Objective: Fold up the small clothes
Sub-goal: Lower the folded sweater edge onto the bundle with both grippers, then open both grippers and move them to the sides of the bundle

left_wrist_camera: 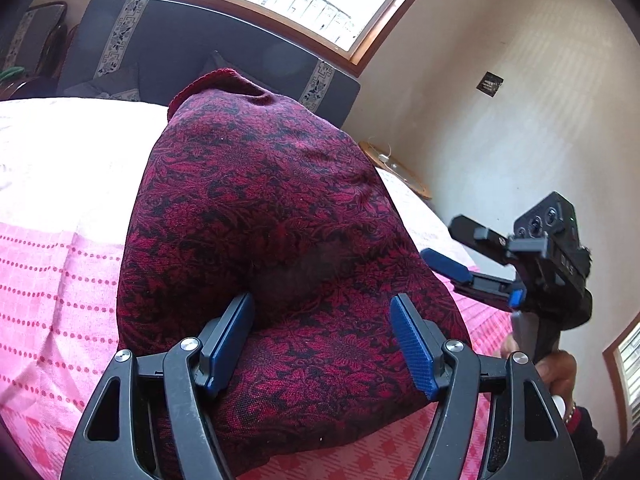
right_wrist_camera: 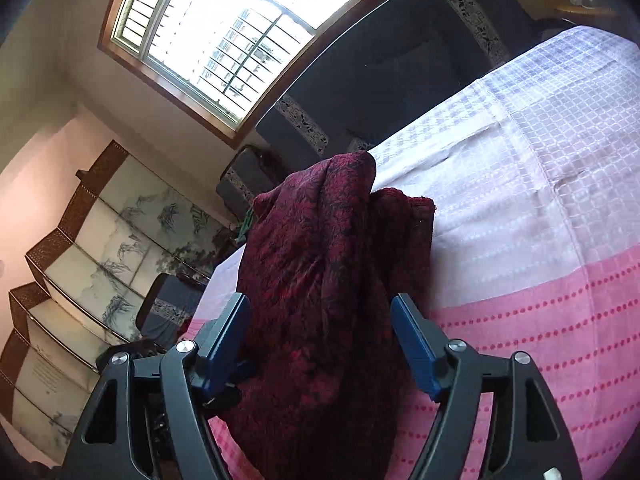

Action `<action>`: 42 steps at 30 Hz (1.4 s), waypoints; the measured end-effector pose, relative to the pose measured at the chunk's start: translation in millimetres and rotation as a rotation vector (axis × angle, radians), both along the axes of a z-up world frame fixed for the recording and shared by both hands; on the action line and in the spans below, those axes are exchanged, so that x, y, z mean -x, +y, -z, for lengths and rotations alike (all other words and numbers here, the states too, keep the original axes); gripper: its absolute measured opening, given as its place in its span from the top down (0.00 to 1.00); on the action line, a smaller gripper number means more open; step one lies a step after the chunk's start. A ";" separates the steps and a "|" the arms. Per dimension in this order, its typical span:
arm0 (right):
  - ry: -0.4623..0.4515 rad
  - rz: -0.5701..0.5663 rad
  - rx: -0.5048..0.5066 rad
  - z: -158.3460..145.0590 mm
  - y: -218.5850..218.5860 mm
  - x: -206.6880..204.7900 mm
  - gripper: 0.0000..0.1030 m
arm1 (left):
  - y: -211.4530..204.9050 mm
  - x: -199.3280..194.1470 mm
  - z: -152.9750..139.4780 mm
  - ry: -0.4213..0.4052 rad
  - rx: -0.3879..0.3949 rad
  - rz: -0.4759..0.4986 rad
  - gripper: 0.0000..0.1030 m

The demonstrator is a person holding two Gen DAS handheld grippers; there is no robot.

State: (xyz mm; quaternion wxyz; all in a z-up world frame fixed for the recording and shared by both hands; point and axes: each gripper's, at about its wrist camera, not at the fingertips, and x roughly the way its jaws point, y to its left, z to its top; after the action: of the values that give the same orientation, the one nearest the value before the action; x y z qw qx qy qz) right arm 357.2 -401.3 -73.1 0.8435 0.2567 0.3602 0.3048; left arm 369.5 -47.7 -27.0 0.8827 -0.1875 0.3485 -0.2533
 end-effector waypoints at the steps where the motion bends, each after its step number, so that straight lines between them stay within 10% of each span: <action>1: -0.013 -0.001 0.065 -1.0 7.7 12.6 0.30 | -0.8 0.5 -0.3 -0.002 -0.009 -0.003 0.31; 6: 0.045 0.015 0.317 31.2 33.6 39.7 0.63 | -11.1 6.3 -5.2 -0.004 -0.065 -0.014 0.31; 32: 0.079 0.103 0.332 45.2 28.6 42.2 0.45 | -9.1 39.2 -26.5 -0.122 -0.437 -0.152 0.21; 42: 0.073 0.061 0.260 38.4 17.1 41.3 0.30 | 34.6 5.7 -39.2 -0.083 -0.371 -0.178 0.14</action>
State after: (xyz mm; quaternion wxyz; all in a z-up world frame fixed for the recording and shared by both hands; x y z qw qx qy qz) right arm 315.9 -384.2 -111.4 0.8650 0.1667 0.4190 0.2201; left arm 363.9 -13.0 12.3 0.9346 -0.0411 0.3348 -0.1133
